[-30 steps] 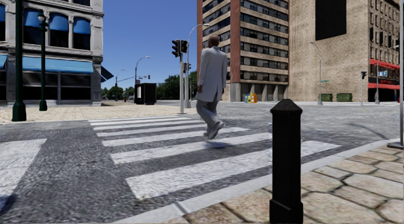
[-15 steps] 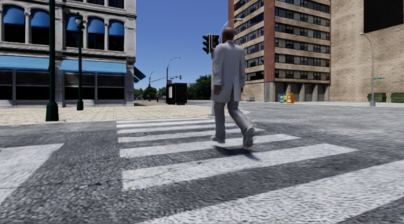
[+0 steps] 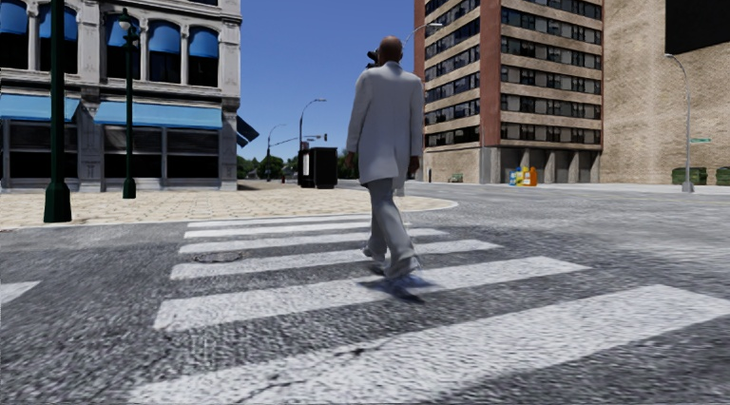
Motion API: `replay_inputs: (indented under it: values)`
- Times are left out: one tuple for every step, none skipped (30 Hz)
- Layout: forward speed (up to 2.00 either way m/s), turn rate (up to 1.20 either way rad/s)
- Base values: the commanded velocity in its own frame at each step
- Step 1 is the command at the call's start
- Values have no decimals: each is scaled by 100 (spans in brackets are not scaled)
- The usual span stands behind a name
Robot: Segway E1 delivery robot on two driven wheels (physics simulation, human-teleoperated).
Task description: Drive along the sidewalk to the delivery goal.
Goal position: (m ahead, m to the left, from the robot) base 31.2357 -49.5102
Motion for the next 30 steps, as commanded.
replay_inputs:
  values:
    - [166, 0]
    - [166, 0]
    - [166, 0]
    - [165, 16]
    - [165, 25]
    - [164, 27]
    - [164, 27]
    - [163, 28]
    - [160, 28]
    - [158, 31]
    - [158, 31]
    - [156, 35]
    - [153, 36]
    - [145, 36]
    - [139, 37]
    - [139, 37]
    - [135, 37]
    - [134, 37]
    - [134, 37]
    - [134, 37]
    - [134, 37]
    - [134, 37]
    - [134, 37]
    - [134, 37]
    - [134, 37]
    - [134, 37]
    - [142, 37]
    - [200, 37]
    - [200, 37]
    - [200, 37]
